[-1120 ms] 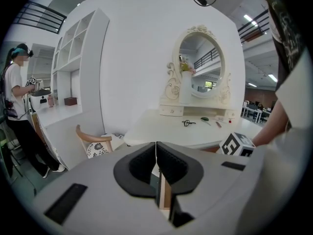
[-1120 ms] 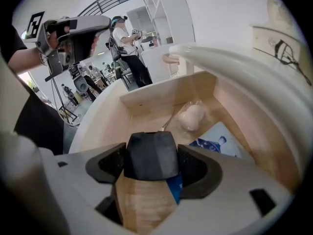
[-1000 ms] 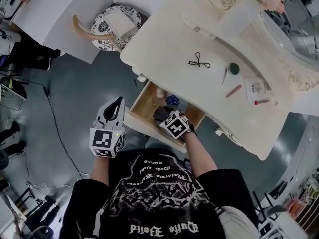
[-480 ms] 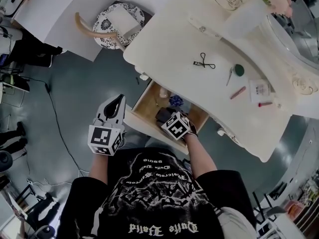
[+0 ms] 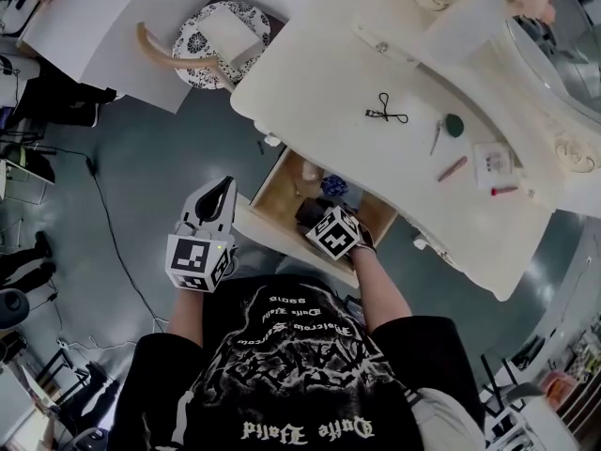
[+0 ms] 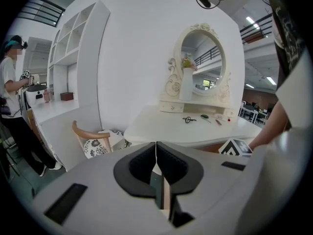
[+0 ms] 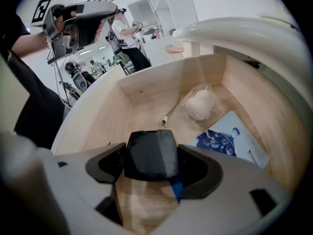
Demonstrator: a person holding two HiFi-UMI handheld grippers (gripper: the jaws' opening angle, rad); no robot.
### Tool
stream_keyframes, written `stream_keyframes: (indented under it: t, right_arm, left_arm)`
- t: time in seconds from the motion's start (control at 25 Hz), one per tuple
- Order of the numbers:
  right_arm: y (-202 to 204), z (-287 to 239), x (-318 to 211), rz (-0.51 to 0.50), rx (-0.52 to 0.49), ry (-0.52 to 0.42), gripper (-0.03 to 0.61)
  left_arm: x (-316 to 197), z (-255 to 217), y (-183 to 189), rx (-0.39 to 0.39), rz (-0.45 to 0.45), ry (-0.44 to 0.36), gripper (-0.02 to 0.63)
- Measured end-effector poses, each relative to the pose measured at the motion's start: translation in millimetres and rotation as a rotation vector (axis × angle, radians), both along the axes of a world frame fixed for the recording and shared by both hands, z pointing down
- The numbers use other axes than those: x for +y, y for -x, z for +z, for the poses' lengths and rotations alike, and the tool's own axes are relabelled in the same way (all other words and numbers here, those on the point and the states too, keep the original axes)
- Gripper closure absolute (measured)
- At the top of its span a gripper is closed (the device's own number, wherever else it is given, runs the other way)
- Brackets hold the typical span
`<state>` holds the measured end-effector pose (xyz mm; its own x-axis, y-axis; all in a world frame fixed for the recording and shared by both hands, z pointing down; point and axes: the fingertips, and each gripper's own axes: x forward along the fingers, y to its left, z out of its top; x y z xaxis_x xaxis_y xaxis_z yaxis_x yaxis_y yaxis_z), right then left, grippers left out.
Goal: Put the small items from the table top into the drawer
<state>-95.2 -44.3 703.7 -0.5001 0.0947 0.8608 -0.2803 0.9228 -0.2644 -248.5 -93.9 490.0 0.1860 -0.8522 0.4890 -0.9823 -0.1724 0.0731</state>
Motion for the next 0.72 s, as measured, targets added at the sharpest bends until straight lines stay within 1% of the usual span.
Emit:
stream_keyframes:
  t: [0.16,0.32,0.48,0.72]
  right_arm:
    - [0.4,1.0,1.5,-0.034,0.005,-0.039,0.245]
    - [-1.1,2.1,1.7,-0.027,0.006,-0.056,0.245]
    - [-1.0,1.6,1.6,0.006,-0.019,-0.047,0.245]
    - [-0.5,1.4,3.2,0.007,-0.028,-0.043,0.245]
  left_arm:
    - [-1.7,0.1,-3.1,-0.008,0.012,-0.001,0.595]
    - [-0.6,1.5,-4.8,-0.027,0.019,0.005,0.595]
    - [3.3,4.3,-6.3,-0.036,0.022,0.015,0.595]
    - [4.4,6.0,-7.4,-0.054,0.030,0.025,0.595]
